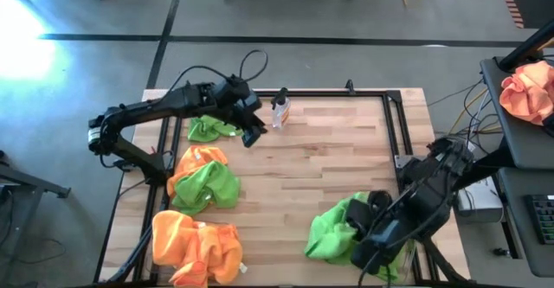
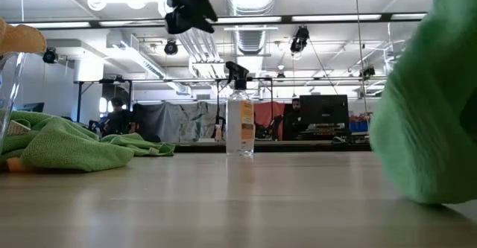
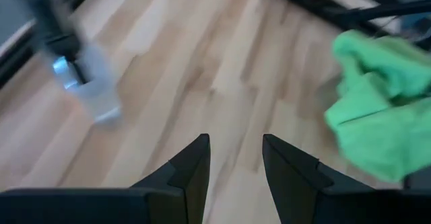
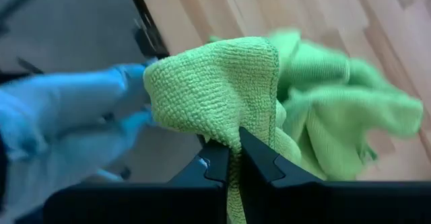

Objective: Sort microfiber towel by color & place in baskets
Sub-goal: Put the green microfiber cloth into the right transparent bin

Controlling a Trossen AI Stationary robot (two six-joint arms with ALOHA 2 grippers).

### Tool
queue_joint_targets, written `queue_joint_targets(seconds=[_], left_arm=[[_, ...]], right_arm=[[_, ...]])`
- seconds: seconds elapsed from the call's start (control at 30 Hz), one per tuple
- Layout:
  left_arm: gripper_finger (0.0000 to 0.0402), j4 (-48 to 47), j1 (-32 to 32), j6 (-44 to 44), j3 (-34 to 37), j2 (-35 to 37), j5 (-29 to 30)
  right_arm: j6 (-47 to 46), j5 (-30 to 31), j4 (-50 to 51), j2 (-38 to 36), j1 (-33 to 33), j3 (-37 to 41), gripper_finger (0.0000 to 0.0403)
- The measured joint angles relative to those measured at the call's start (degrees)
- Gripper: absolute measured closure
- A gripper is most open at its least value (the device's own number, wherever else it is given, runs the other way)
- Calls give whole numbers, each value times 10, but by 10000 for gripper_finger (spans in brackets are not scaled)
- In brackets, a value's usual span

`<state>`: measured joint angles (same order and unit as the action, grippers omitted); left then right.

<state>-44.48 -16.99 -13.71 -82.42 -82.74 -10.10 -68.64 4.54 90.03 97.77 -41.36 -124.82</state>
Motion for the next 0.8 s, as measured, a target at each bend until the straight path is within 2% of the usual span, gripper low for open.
queue_joint_targets(seconds=[0.13,0.3,0.5,0.73,0.8], left_arm=[[281,48,27,-10,3,1,-13],[281,54,57,-14,-30,2,-13],[281,53,83,-12,-88,3,-13],[281,42,106,3,-154,3,-9],[281,39,109,9,-168,3,-9]], right_arm=[[-4,-30,-1,-7,-5,64,391],[-33,-84,0,-32,-7,154,391],[-105,-135,0,-80,-30,231,391],[-216,-147,0,-123,-63,297,391],[-236,-174,0,-127,-71,317,391]])
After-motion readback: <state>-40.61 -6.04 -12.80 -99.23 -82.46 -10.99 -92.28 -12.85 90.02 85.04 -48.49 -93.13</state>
